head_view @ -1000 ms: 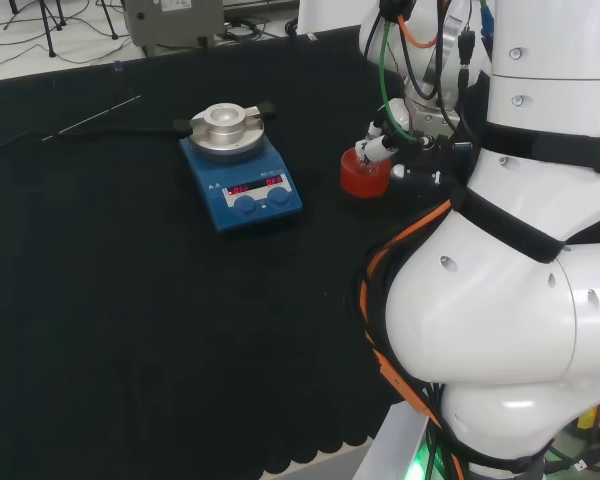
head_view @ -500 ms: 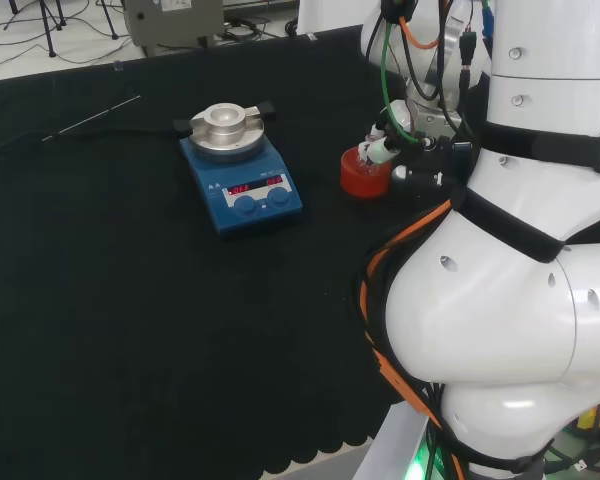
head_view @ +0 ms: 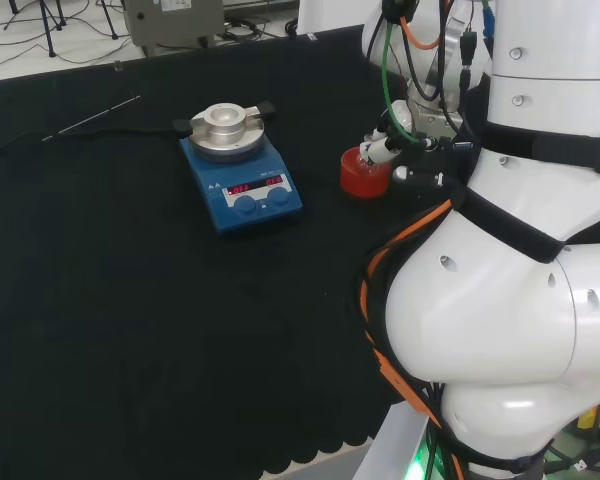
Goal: Pick up the round-bottom flask.
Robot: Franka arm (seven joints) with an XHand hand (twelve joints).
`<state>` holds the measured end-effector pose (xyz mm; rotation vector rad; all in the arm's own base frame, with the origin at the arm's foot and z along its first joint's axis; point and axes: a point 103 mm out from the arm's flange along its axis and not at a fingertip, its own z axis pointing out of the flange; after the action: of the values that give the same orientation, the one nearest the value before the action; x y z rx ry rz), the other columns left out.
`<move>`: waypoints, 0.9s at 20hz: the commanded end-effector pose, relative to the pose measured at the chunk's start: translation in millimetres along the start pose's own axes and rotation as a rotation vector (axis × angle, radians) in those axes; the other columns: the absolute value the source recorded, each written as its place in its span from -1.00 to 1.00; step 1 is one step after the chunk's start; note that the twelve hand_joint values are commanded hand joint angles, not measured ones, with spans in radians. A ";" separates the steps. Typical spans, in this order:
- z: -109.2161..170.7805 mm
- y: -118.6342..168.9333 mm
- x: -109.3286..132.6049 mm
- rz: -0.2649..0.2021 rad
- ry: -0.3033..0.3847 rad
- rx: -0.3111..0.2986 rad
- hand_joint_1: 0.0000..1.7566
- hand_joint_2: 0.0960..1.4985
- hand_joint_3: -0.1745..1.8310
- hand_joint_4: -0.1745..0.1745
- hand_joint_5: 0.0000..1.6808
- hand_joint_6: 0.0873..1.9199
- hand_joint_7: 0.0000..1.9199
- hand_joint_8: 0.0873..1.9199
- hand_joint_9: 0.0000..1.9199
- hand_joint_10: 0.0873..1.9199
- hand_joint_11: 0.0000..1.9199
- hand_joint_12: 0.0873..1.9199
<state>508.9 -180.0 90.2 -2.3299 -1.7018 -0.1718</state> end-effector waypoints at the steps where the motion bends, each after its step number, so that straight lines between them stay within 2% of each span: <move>1: -0.5 0.0 2.5 -0.004 0.002 -0.001 0.00 -0.18 -0.13 -0.24 -0.01 -0.09 -0.56 -0.40 -0.42 -0.42 -0.80 0.35; 13: 1.2 1.8 10.5 -0.010 -0.010 0.005 -0.01 -0.24 -0.12 -0.29 -0.16 -0.08 -0.58 -0.40 -0.44 -0.42 -0.81 0.35; 18: 2.2 1.5 12.0 -0.006 -0.023 -0.003 0.00 -0.23 -0.11 -0.27 -0.11 -0.06 -0.58 -0.40 -0.44 -0.42 -0.81 0.35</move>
<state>514.1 -170.3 90.9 -2.3282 -1.7179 -0.1554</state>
